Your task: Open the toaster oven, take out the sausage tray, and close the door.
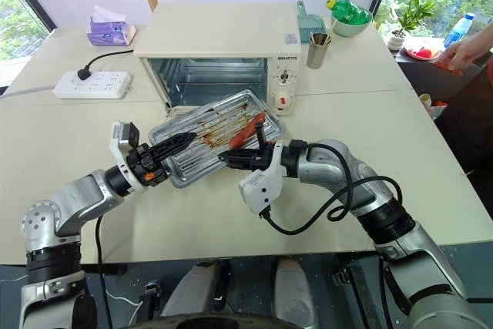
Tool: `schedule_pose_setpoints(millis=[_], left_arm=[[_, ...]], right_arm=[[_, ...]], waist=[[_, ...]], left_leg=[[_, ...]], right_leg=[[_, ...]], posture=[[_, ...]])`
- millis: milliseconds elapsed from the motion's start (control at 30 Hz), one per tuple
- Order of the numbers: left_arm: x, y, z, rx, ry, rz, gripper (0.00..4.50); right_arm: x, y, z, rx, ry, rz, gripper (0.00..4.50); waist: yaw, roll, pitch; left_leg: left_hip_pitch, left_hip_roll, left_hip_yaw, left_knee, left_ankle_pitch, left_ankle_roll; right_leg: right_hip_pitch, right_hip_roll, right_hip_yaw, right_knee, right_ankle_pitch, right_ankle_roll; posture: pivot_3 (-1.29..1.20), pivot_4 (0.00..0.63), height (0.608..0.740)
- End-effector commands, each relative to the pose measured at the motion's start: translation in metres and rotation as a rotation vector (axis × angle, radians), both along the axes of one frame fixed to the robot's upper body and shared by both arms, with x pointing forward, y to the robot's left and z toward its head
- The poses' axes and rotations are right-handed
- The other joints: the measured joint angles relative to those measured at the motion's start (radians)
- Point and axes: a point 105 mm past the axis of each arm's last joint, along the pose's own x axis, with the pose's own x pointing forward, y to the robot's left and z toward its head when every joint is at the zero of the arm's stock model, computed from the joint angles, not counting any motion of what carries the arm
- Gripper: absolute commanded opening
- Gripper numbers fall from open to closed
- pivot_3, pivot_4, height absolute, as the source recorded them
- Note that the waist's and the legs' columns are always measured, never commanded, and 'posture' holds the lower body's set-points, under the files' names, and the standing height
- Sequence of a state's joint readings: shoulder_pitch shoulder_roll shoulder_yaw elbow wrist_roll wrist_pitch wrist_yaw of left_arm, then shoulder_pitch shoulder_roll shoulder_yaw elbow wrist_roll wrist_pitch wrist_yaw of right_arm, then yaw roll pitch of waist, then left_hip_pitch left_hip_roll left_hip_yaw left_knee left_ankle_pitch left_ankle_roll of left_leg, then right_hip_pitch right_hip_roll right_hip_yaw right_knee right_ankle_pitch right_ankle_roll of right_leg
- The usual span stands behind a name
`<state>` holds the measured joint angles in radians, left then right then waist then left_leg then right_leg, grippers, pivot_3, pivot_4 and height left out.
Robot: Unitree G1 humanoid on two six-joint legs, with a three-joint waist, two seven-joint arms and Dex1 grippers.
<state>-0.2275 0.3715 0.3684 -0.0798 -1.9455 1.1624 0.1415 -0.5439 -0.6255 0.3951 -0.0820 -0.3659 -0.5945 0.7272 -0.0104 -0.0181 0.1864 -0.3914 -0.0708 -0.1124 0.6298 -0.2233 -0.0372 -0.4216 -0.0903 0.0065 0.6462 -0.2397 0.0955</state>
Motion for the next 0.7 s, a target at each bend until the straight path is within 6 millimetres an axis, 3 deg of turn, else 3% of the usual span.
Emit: schedule_pose_setpoints(millis=[33, 467, 567, 667, 700], left_arm=[[-0.001, 0.003, 0.009, -0.024, -0.032, 0.013, 0.17], [-0.006, 0.001, -0.004, -0.035, 0.024, 0.035, 0.04], [-0.006, 0.004, -0.007, -0.038, 0.034, 0.054, 0.00], [-0.007, 0.007, -0.009, -0.038, 0.043, 0.072, 0.00], [-0.009, 0.010, -0.010, -0.036, 0.046, 0.078, 0.00]], right_arm=[[-0.003, 0.000, 0.013, 0.029, -0.043, 0.015, 0.00], [-0.002, -0.005, 0.013, 0.016, -0.033, 0.002, 0.00], [-0.002, -0.006, 0.014, 0.020, -0.026, 0.000, 1.02], [-0.004, -0.006, 0.015, 0.017, -0.030, 0.004, 2.65], [-0.008, -0.009, 0.017, 0.026, -0.016, 0.011, 2.65]], waist=[[0.000, 0.000, 0.000], [0.000, 0.000, 0.000], [0.000, 0.000, 0.000], [0.000, 0.000, 0.000], [0.001, 0.000, 0.000]], left_leg=[[0.000, 0.000, 0.000, 0.000, 0.000, 0.000], [0.000, 0.000, 0.000, 0.000, 0.000, 0.000], [0.000, 0.000, 0.000, -0.001, 0.000, 0.000], [0.000, 0.000, 0.000, -0.001, 0.000, 0.000], [0.000, 0.000, 0.000, -0.001, 0.000, 0.000]], right_leg=[[0.000, 0.000, 0.000, 0.000, 0.000, 0.000], [0.000, 0.000, 0.000, -0.001, -0.001, -0.002], [0.000, 0.000, 0.000, -0.001, -0.002, -0.003], [0.000, 0.000, 0.000, -0.001, -0.002, -0.003], [0.000, 0.000, 0.000, -0.001, -0.002, -0.003]], posture=[[0.00, 0.150, 0.740], [0.00, 0.150, 0.740], [0.00, 0.150, 0.740], [0.00, 0.150, 0.740], [0.00, 0.150, 0.740]])
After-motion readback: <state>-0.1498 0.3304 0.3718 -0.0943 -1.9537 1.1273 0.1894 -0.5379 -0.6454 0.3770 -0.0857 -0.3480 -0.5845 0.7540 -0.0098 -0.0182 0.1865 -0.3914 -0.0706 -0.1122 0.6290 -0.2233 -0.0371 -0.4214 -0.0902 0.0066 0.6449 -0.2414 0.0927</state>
